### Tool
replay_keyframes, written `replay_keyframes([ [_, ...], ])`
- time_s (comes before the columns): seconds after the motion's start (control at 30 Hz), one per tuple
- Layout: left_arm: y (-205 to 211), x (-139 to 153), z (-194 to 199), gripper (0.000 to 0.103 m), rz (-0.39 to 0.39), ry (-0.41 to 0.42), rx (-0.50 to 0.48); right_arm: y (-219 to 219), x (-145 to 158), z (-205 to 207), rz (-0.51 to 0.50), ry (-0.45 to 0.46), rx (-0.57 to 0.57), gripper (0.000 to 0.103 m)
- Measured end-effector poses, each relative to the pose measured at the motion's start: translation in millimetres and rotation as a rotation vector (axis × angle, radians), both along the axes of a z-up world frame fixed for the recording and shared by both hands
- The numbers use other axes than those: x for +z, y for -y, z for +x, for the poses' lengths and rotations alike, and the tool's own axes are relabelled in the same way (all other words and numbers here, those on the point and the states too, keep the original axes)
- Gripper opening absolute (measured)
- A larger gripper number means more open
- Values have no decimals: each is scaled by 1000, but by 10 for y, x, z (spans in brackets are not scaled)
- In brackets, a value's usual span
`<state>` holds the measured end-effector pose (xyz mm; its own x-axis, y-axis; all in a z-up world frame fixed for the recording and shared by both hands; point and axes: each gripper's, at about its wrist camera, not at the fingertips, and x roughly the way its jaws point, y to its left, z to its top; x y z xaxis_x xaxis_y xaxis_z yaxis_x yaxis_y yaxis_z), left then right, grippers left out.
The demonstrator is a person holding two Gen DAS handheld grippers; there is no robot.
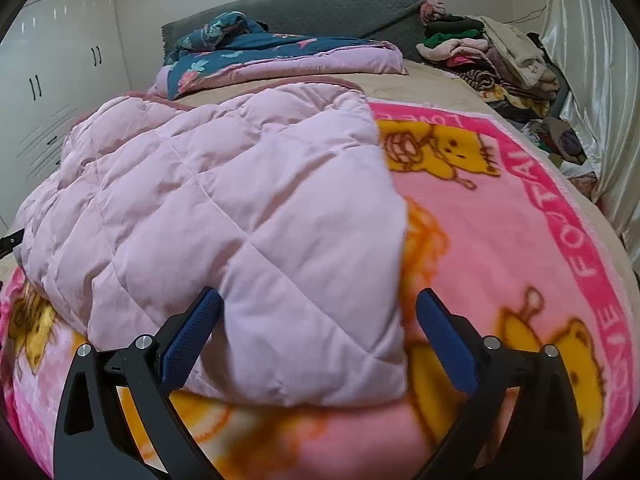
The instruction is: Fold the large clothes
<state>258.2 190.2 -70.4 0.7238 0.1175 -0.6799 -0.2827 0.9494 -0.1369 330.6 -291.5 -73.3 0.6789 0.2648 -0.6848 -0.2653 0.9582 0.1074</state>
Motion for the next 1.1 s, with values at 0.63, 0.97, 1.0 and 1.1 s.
replay_keyframes([
  [0.63, 45, 348, 682, 17, 91, 61, -1, -143, 424, 679, 54, 73, -143, 17],
  [0.97, -25, 124, 896, 23, 81, -2, 47, -287, 26, 970, 16, -15, -165, 19],
  [1.0, -37, 115, 890, 24, 71, -3, 51, -284, 8, 983, 15, -23, -165, 20],
  [1.1, -33, 158, 861, 26, 71, -6, 59, -257, 12, 975, 9, -56, -181, 28],
])
